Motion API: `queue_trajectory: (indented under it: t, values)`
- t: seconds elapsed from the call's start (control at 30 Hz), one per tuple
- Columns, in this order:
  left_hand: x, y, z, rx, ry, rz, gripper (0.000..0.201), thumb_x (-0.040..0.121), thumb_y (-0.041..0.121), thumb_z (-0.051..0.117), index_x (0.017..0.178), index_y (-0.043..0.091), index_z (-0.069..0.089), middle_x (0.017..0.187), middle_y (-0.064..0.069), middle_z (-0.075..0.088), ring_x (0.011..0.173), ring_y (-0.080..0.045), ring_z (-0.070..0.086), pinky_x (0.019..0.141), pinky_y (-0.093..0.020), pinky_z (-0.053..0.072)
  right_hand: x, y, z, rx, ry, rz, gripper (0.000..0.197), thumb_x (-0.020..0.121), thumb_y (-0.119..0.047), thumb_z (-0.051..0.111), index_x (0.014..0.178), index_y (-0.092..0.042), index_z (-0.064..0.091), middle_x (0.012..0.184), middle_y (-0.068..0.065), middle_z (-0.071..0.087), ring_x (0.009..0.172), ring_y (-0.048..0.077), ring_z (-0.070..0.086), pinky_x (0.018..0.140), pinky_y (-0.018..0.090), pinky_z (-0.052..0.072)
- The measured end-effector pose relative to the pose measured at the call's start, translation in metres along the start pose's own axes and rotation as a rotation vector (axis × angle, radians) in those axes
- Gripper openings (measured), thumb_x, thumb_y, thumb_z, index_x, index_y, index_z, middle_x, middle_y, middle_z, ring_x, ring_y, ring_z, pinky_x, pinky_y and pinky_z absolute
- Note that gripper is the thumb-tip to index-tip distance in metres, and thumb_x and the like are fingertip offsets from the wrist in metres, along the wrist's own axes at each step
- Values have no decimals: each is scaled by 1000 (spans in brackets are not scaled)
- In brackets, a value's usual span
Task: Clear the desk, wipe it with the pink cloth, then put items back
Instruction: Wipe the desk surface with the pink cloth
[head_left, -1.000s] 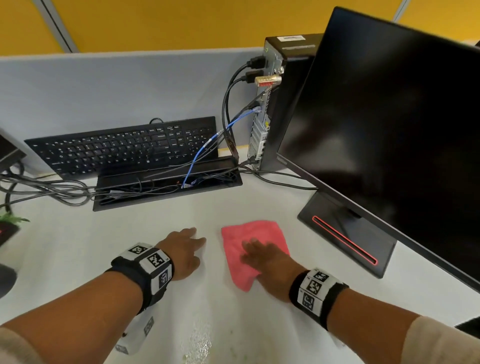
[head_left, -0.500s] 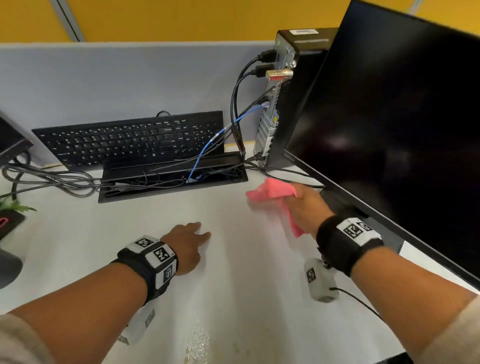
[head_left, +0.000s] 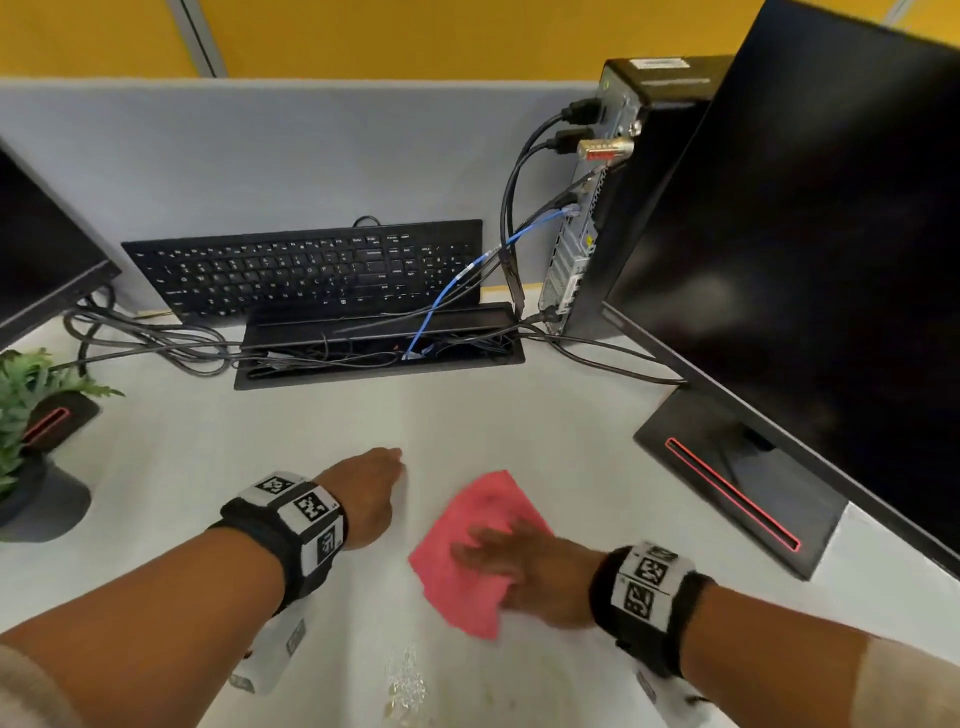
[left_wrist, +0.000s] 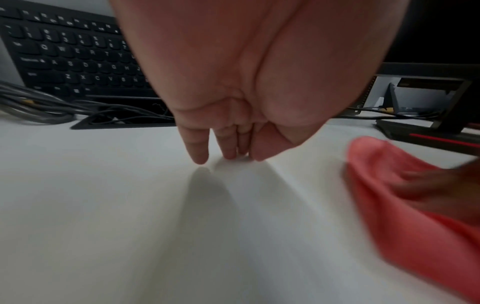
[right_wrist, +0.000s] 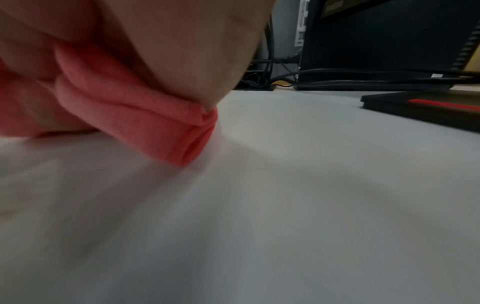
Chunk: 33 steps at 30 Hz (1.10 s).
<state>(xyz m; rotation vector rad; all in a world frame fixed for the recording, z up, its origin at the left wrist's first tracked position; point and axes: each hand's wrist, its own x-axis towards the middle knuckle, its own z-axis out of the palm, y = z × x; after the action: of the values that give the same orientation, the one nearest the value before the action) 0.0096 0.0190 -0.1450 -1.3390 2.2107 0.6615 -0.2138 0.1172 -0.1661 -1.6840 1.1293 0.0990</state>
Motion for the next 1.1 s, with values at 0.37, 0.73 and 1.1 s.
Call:
queue_trajectory:
  t: [0.37,0.73,1.1]
  values:
    - [-19,-41,6,-58,-29,-181,73,93,6,36,155,27,2,163,2,-11,151,-18,0,123,-32,10,-29,-12,-150,538,789,105,25,85,-42,61,89,-23,77,67,3,73,69,17,68,87,29,55]
    - [-20,-45,12,-120,35,-132,73,91,1,35,155,23,9,163,-1,-7,151,-18,3,122,-27,8,147,-43,-56,19,381,178,57,98,-26,42,152,-28,23,161,3,14,148,28,12,121,43,13]
    - [-43,-61,13,-172,-20,-135,70,94,-2,35,155,18,7,163,5,-7,151,-12,2,122,-25,4,-13,-58,-32,490,-76,66,23,78,-12,60,94,4,65,90,7,72,73,4,68,70,25,54]
